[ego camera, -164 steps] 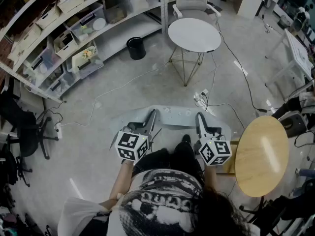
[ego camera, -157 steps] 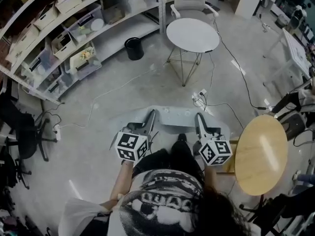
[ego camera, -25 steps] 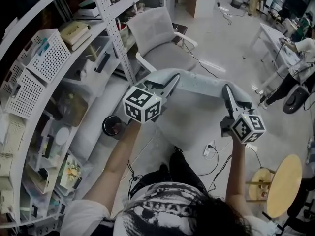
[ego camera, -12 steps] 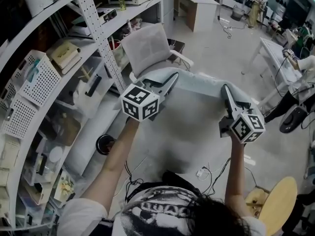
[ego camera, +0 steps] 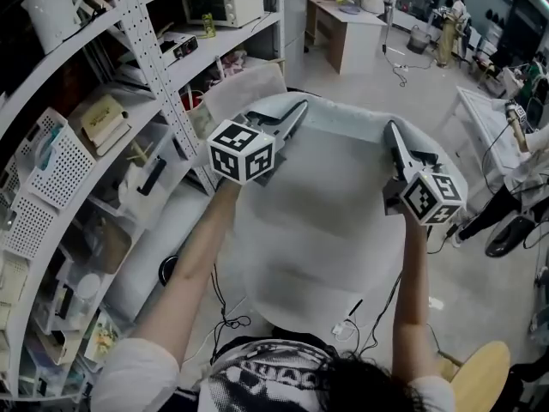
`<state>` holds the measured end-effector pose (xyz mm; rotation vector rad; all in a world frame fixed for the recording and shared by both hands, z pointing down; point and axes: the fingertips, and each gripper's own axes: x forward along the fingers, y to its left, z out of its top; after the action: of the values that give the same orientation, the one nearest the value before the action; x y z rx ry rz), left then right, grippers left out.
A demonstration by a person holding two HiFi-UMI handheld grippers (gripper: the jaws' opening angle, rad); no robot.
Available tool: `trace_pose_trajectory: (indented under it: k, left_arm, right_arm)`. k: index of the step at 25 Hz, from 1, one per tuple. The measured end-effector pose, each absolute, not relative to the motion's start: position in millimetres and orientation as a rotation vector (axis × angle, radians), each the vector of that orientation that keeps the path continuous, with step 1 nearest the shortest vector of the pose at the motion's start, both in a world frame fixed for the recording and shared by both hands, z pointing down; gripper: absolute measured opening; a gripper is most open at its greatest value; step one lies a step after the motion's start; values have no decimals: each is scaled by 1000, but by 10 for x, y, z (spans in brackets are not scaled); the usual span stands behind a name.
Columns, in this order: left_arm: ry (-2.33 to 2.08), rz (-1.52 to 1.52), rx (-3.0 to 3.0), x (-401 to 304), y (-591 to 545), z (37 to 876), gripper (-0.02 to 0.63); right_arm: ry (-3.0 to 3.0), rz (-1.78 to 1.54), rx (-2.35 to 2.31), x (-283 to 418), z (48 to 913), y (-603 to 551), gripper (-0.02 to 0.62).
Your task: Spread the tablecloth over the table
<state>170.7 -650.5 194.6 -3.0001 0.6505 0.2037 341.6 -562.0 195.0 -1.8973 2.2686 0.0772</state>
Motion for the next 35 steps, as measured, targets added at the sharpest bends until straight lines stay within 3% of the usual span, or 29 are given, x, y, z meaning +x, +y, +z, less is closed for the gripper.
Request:
trace_pose_trajectory:
  k: [12, 35]
  left_arm:
    - [676, 219, -2858, 2071, -7024, 1352, 86]
    - [678, -60, -3092, 1759, -6276, 2862, 86]
  right_arm:
    - [2300, 267, -1889, 3763, 1335, -6172, 109]
    - [2344, -141, -1969, 3436, 2820, -5409, 107]
